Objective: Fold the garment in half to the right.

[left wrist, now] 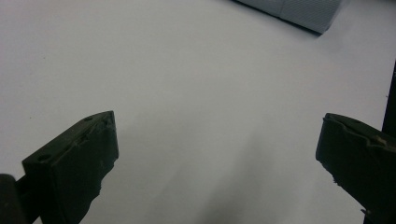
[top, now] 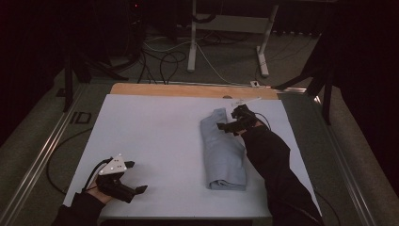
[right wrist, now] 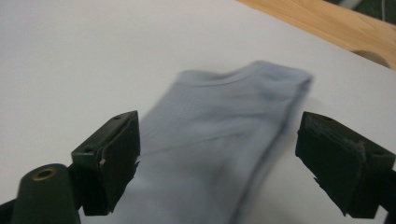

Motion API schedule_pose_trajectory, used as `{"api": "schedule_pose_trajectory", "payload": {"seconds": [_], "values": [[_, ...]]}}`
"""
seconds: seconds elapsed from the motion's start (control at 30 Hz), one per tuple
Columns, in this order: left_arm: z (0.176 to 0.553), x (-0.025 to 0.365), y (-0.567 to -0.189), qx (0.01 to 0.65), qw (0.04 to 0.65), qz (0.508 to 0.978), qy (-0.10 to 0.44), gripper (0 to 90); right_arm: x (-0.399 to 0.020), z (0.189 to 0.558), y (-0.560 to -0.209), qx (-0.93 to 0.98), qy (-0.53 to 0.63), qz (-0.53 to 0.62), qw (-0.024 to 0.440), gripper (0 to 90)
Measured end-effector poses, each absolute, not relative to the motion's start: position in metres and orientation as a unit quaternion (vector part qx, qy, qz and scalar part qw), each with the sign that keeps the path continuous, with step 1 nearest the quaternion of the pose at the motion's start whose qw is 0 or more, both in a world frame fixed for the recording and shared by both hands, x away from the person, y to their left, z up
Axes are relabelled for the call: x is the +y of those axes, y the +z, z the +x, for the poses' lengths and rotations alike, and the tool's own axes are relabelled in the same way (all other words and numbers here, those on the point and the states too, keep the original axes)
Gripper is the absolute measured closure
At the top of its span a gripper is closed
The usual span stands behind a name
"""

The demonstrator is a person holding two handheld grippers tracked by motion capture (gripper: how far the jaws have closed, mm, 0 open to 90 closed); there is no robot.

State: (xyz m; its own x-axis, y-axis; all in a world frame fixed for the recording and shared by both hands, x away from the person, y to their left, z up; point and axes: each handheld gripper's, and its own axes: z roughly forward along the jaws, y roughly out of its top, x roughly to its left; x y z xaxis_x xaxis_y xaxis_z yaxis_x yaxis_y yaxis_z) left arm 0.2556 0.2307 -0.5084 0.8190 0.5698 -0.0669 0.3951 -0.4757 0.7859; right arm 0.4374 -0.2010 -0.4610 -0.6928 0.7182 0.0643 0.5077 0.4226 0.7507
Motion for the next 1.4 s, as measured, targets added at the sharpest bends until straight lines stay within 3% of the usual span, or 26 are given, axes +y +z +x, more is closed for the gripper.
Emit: {"api": "schedule_pose_trajectory", "payload": {"seconds": [0.27, 0.4, 0.5, 0.53, 0.6, 0.63, 0.77, 1.1, 1.4], "values": [[0.256, 0.231, -0.509, 0.284, 0.426, 0.853, 0.102, 0.3, -0.190, 0.370, -0.456, 0.852, 0.405, 0.317, 0.095, 15.9], [0.256, 0.231, -0.509, 0.282, 0.424, 0.855, 0.103, 0.3, -0.187, 0.339, -0.453, 0.855, 0.419, 0.290, 0.100, 47.3], [0.257, 0.231, -0.509, 0.284, 0.425, 0.853, 0.103, 0.3, -0.184, 0.316, -0.454, 0.865, 0.414, 0.262, 0.108, 60.3], [0.257, 0.231, -0.509, 0.284, 0.425, 0.853, 0.103, 0.3, -0.184, 0.316, -0.454, 0.865, 0.414, 0.262, 0.108, 60.3], [0.257, 0.231, -0.510, 0.283, 0.422, 0.855, 0.102, 0.3, -0.181, 0.305, -0.460, 0.880, 0.393, 0.239, 0.114, 72.2], [0.257, 0.231, -0.510, 0.282, 0.422, 0.855, 0.102, 0.3, -0.181, 0.305, -0.460, 0.880, 0.393, 0.239, 0.114, 72.2], [0.256, 0.232, -0.510, 0.283, 0.425, 0.854, 0.101, 0.3, -0.182, 0.304, -0.481, 0.898, 0.355, 0.233, 0.116, 89.1], [0.256, 0.231, -0.510, 0.281, 0.424, 0.855, 0.101, 0.3, -0.189, 0.299, -0.514, 0.913, 0.322, 0.239, 0.080, 90.0], [0.255, 0.231, -0.509, 0.282, 0.424, 0.855, 0.103, 0.3, -0.195, 0.288, -0.519, 0.912, 0.326, 0.238, 0.069, 90.0]]}}
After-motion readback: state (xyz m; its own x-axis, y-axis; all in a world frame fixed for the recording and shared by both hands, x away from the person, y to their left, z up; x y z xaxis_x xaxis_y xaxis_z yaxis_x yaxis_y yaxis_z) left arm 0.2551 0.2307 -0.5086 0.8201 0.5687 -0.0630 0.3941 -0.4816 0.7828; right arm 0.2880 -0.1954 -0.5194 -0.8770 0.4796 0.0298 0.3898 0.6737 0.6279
